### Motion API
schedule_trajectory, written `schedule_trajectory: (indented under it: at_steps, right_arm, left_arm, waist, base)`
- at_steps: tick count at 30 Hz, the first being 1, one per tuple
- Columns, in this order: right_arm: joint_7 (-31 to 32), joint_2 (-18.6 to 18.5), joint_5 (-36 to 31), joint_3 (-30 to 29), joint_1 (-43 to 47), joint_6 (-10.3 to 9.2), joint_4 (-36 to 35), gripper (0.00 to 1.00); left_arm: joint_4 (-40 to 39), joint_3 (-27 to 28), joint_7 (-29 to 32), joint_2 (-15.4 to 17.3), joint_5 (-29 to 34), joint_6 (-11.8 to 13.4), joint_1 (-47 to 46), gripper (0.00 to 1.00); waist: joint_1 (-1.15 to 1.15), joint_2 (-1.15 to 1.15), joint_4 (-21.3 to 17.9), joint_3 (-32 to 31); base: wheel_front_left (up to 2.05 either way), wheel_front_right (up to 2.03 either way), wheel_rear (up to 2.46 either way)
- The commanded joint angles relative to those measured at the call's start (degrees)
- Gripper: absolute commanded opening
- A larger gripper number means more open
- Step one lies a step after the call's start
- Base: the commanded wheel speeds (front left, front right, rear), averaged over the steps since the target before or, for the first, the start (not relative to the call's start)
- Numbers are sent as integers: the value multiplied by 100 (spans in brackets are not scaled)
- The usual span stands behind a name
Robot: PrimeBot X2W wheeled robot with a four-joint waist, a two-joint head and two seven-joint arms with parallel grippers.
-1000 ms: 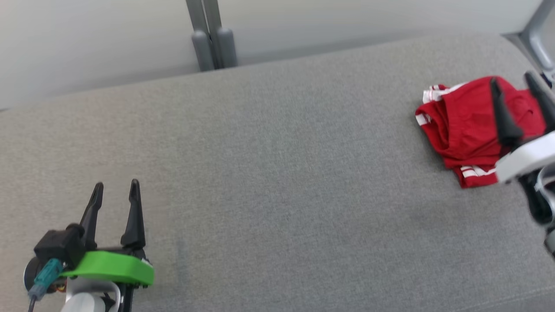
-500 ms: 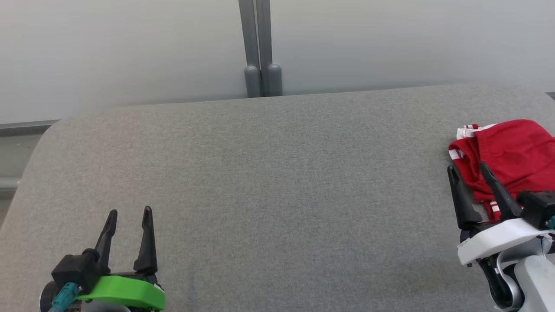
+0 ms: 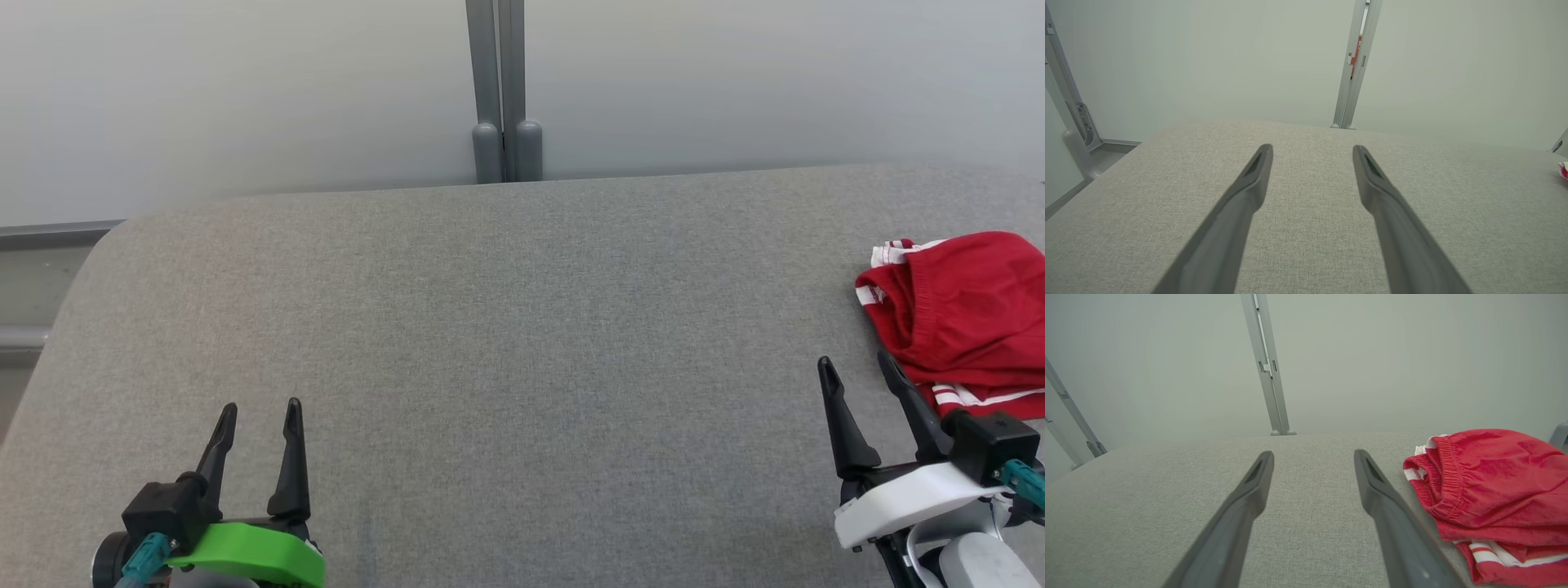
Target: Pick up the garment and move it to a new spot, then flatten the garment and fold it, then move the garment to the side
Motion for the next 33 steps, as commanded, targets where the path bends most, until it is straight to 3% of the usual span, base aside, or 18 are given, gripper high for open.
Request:
schedule_trajectory:
  at_steps: [1,33]
  right_arm:
    - [-14,25,-52,-18,83,1,-32,100]
    - [-14,90,-66,58,-54,1,68,100]
  left_arm:
    - [11,55,-12,-23,50,-26,-67,100]
    - [135,145,-13,-165,234,-155,-117,100]
  waist:
    - [0,0,-21,0]
    - [0,0,-146,41]
  base:
    - [0,0,0]
    - [0,0,0]
